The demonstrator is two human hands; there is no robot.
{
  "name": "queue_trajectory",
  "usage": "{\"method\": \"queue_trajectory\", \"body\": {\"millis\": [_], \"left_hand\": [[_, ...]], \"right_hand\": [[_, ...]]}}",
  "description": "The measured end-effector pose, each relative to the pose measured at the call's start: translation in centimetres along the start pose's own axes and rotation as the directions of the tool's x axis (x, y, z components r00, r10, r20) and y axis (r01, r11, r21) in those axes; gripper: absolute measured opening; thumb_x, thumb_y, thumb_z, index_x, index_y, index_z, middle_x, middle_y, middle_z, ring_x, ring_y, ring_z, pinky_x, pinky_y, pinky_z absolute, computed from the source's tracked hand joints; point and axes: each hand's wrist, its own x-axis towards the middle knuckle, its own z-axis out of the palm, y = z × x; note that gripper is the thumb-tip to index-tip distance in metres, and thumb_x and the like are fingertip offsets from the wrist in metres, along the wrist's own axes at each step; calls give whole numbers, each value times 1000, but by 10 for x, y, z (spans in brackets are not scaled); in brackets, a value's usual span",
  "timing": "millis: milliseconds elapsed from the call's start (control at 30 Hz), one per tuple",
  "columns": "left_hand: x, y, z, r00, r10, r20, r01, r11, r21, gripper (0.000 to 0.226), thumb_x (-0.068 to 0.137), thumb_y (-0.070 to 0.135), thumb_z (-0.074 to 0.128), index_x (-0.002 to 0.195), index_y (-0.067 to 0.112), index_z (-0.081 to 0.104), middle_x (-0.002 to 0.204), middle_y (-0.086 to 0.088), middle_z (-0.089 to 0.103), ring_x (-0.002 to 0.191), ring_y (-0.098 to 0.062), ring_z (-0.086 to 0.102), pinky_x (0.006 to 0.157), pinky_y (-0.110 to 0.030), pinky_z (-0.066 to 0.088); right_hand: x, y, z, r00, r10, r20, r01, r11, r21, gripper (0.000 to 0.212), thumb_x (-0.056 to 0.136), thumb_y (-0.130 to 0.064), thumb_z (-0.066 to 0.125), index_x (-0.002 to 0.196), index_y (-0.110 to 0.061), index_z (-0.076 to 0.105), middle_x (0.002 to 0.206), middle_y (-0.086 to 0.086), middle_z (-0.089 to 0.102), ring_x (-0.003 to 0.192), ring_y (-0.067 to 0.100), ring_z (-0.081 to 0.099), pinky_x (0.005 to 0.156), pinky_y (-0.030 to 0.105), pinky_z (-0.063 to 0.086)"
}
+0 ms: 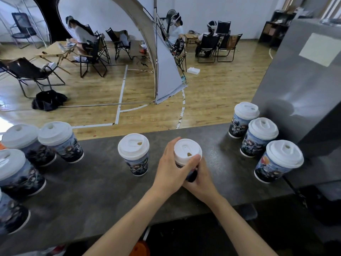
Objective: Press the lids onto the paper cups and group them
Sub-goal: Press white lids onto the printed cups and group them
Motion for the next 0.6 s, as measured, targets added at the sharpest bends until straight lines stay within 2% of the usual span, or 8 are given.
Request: {"method": "queue_trajectory", "body": {"millis": [67, 100, 167, 233, 400, 500, 600], "left_hand": [[-3, 0, 8, 1000, -13, 7, 13, 1000, -6, 75, 87, 55, 74, 150, 34, 39, 145, 17, 50, 131, -1, 48, 109, -25, 42], [-3, 0, 11, 999, -22, 33, 24, 998, -53, 66, 93, 54, 67, 150, 34, 39, 145, 16, 51, 132, -1, 48, 111, -25, 41], [2, 1, 13, 998, -43, 55, 54, 972, -231, 44, 107, 46, 43, 148, 32, 45, 142, 12, 56, 132, -5, 51, 111, -20, 40], [8, -2, 12, 998, -56, 16, 58, 934, -353, 39, 112, 36, 31, 144, 28, 53, 137, 10, 62, 129, -6, 56, 106, -13, 40], [4, -15, 16, 1000, 1, -19, -9, 893, -449, 38, 114, 23, 27, 141, 19, 54, 136, 5, 64, 128, -2, 57, 106, -17, 43], [2, -17, 21, 995, -19, -99, -26, 900, -434, 34, 114, 22, 30, 138, 27, 52, 136, 12, 62, 126, 5, 55, 104, -12, 41], [-2, -15, 28, 979, -26, -203, -52, 927, -372, 32, 112, 27, 32, 136, 28, 53, 127, 18, 63, 117, 11, 57, 97, -8, 42]], "right_hand": [[0, -1, 1, 1000, 9, -3, -9, 1000, -5, 91, 79, -54, 85, 152, -28, 38, 146, -11, 56, 137, 12, 54, 110, 32, 50], [1, -1, 0, 1000, 11, -10, -11, 1000, 2, 89, 79, -54, 84, 151, -27, 41, 145, -12, 58, 136, 10, 55, 110, 33, 50], [1, -2, -1, 999, 22, -37, -21, 1000, 22, 87, 77, -51, 88, 149, -27, 46, 143, -13, 61, 134, 9, 57, 109, 32, 51], [2, -2, -1, 998, 22, -51, -21, 1000, 22, 88, 75, -46, 92, 148, -28, 46, 143, -13, 61, 134, 9, 58, 108, 28, 51], [4, 4, 0, 999, 28, -33, -27, 999, 29, 91, 75, -32, 95, 150, -21, 45, 146, -7, 59, 137, 15, 56, 112, 43, 50], [5, 6, -2, 1000, 12, -6, -12, 1000, 28, 90, 74, -30, 95, 149, -22, 45, 146, -8, 59, 137, 14, 56, 111, 37, 50], [3, 3, -1, 999, 27, -34, -26, 999, 47, 95, 72, -40, 95, 148, -23, 42, 146, -12, 57, 136, 9, 55, 109, 27, 50]]}}
